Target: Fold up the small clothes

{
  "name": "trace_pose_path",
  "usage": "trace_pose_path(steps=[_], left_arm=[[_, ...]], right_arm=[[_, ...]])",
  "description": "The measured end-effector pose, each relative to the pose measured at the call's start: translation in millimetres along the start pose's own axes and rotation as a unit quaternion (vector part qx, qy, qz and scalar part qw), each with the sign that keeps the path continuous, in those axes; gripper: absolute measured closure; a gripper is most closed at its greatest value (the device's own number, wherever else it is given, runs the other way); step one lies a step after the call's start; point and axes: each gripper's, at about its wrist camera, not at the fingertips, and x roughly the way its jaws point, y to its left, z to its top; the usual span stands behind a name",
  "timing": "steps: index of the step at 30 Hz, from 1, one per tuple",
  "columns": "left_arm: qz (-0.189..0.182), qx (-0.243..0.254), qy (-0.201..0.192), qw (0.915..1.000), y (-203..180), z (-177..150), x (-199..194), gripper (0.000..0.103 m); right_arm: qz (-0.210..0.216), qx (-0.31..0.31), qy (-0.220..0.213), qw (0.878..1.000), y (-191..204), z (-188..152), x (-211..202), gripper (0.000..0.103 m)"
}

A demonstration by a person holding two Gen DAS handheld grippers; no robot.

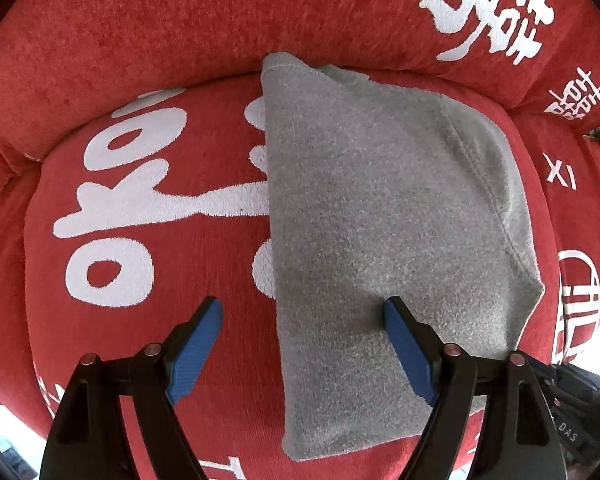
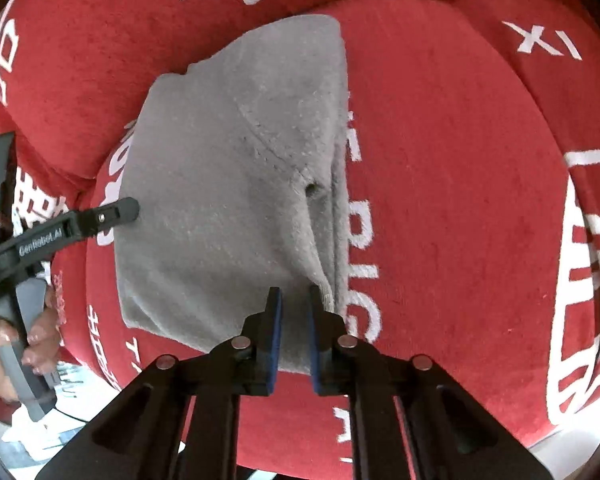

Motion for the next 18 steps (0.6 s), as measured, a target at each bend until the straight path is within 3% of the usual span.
trace_pose_path(steps=[3, 10, 15, 18], left_arm=[[0.005, 0.004, 0.003, 1.0000, -1.6, 1.0, -1.8, 0.020], [0.013, 0.007, 0.006, 0.9999, -3.8, 1.4, -5.3, 0.020], [0.016, 0.004, 0.009, 0.9998, -6.2, 1.9, -4.5, 0.020], [0.015, 0.004, 0.013, 0.9998, -6.7, 2.2, -3.1, 0.020]], right_arm=[[-0.037, -0.011, 0.010, 0.999, -1.8, -2.2, -7.0, 0.091], [-0.011, 0.057, -0.018, 0.998, -26.1, 11.1, -32.7, 0.087], [-0.007, 0.061, -0.024, 0.998, -27.0, 25.4, -34.8, 0.085], [-0.004, 0.056, -0.021, 0.998, -21.3, 29.5, -29.8, 0.078]])
